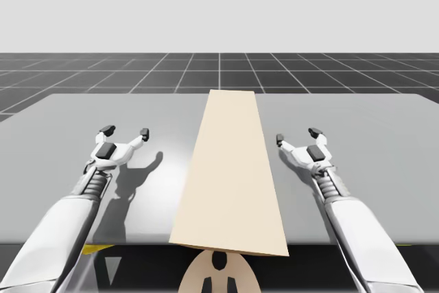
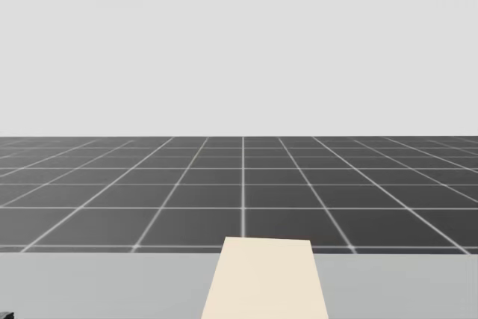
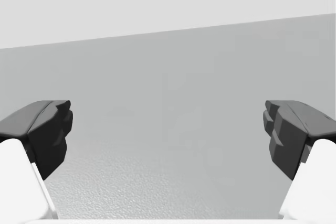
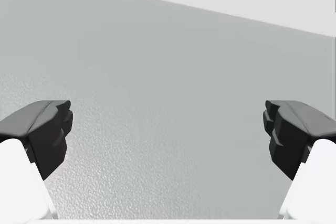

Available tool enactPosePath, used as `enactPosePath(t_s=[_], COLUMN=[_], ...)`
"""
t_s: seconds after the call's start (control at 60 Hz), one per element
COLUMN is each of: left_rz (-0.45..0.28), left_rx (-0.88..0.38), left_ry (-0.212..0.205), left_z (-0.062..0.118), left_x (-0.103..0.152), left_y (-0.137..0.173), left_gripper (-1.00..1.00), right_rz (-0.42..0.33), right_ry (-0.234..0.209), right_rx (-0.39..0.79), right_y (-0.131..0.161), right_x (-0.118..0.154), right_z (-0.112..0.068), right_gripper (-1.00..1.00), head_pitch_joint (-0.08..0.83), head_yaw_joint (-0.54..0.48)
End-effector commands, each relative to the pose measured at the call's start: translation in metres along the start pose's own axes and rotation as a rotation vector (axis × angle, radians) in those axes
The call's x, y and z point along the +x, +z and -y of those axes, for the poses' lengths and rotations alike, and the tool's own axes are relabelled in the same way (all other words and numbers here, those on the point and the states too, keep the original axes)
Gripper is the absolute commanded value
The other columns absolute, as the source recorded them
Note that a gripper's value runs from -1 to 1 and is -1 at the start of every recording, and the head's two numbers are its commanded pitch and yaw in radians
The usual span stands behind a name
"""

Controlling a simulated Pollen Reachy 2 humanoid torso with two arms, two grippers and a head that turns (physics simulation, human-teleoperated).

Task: Retrieve the object from inside the box.

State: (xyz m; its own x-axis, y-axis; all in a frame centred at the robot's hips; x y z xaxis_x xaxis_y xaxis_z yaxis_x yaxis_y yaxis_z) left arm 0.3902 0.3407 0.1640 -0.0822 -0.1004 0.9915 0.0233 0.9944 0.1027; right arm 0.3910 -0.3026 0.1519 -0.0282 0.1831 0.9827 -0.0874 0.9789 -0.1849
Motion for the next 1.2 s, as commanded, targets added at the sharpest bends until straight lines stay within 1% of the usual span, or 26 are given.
enactPosePath(t_s=[0.017,0.033,0.067,0.083,0.133,0.183,0.233,0.25,0.283,0.367,0.4,0.45,0.483,0.517,0.55,0.567,0.633,0.65,0.717,0.75,0.833,0.95,1.1,1.15,1.167,1.2], left_rz=[0.001,0.0,0.0,-0.001,-0.006,-0.014,-0.033,-0.047,-0.068,-0.112,-0.117,-0.11,-0.109,-0.105,-0.103,-0.102,-0.094,-0.086,-0.071,-0.071,-0.082,-0.087,-0.068,-0.054,-0.047,-0.043], left_rx=[0.002,0.002,0.003,0.003,0.001,-0.005,-0.015,-0.024,-0.037,-0.104,-0.137,-0.181,-0.206,-0.253,-0.279,-0.328,-0.383,-0.43,-0.529,-0.559,-0.676,-0.723,-0.757,-0.772,-0.784,-0.794], left_ry=[0.001,0.002,0.001,0.001,0.001,0.0,0.006,0.01,0.015,0.035,0.032,0.012,0.012,-0.005,-0.017,-0.028,-0.061,-0.087,-0.136,-0.149,-0.202,-0.22,-0.184,-0.185,-0.172,-0.165], left_z=[0.0,0.0,0.0,0.0,0.0,0.0,-0.001,-0.001,-0.002,0.0,0.001,0.005,0.007,0.012,0.015,0.019,0.025,0.03,0.041,0.045,0.06,0.067,0.072,0.078,0.083,0.087], left_x=[0.0,0.0,0.0,0.0,0.0,-0.001,-0.003,-0.003,-0.005,-0.007,-0.008,-0.007,-0.007,-0.007,-0.007,-0.007,-0.007,-0.008,-0.008,-0.009,-0.011,-0.012,-0.005,-0.001,0.002,0.004], left_y=[0.0,0.0,0.0,0.0,0.0,-0.001,-0.001,-0.002,-0.002,-0.002,-0.002,0.001,0.002,0.005,0.007,0.009,0.014,0.017,0.026,0.028,0.038,0.043,0.049,0.052,0.054,0.056], left_gripper=[-1.0,-1.0,-1.0,-1.0,-1.0,-1.0,-1.0,-1.0,-1.0,-1.0,-1.0,-1.0,-1.0,-1.0,-1.0,-1.0,-1.0,-1.0,-1.0,-1.0,-1.0,-1.0,-1.0,-1.0,-1.0,-1.0], right_rz=[-0.018,-0.027,-0.022,-0.021,-0.017,-0.034,-0.042,-0.048,-0.063,-0.07,-0.071,-0.053,-0.046,-0.038,-0.028,-0.014,-0.001,0.014,0.031,0.038,0.057,0.066,0.074,0.078,0.081,0.083], right_ry=[0.006,-0.01,-0.017,-0.014,-0.032,-0.022,-0.032,-0.037,-0.025,-0.038,-0.047,-0.057,-0.05,-0.055,-0.05,-0.04,-0.04,-0.03,-0.009,-0.006,0.025,0.045,0.057,0.061,0.063,0.064], right_rx=[-0.008,0.009,-0.002,0.003,0.031,0.048,0.067,0.089,0.133,0.295,0.361,0.462,0.497,0.564,0.592,0.63,0.694,0.73,0.797,0.818,0.879,0.901,0.905,0.905,0.905,0.906], right_y=[0.001,0.002,0.002,0.002,0.002,0.001,0.001,0.001,0.002,0.005,0.007,0.011,0.013,0.018,0.02,0.023,0.028,0.031,0.038,0.039,0.046,0.048,0.049,0.049,0.05,0.051], right_x=[-0.001,0.001,0.002,0.001,0.001,-0.001,-0.002,-0.003,-0.005,-0.008,-0.008,-0.006,-0.005,-0.004,-0.003,-0.002,-0.001,0.001,0.002,0.002,0.003,0.002,0.001,0.001,0.001,0.001], right_z=[-0.001,-0.001,-0.001,0.0,0.001,0.001,0.001,0.0,-0.002,-0.012,-0.017,-0.027,-0.03,-0.037,-0.04,-0.044,-0.05,-0.054,-0.061,-0.063,-0.071,-0.074,-0.072,-0.071,-0.07,-0.07], right_gripper=[-1.0,-1.0,-1.0,-1.0,-1.0,-1.0,-1.0,-1.0,-1.0,-1.0,-1.0,-1.0,-1.0,-1.0,-1.0,-1.0,-1.0,-1.0,-1.0,-1.0,-1.0,-1.0,-1.0,-1.0,-1.0,-1.0], head_pitch_joint=[-0.015,-0.015,-0.015,-0.015,-0.016,-0.015,-0.015,-0.015,-0.014,-0.014,-0.015,-0.017,-0.017,-0.018,-0.018,-0.017,-0.017,-0.018,-0.018,-0.017,-0.016,-0.017,-0.016,-0.016,-0.017,-0.017], head_yaw_joint=[0.01,0.01,0.01,0.01,0.01,0.01,0.01,0.01,0.01,0.01,0.01,0.01,0.01,0.01,0.01,0.01,0.01,0.01,0.01,0.01,0.0,0.0,0.0,0.0,0.0,0.0])
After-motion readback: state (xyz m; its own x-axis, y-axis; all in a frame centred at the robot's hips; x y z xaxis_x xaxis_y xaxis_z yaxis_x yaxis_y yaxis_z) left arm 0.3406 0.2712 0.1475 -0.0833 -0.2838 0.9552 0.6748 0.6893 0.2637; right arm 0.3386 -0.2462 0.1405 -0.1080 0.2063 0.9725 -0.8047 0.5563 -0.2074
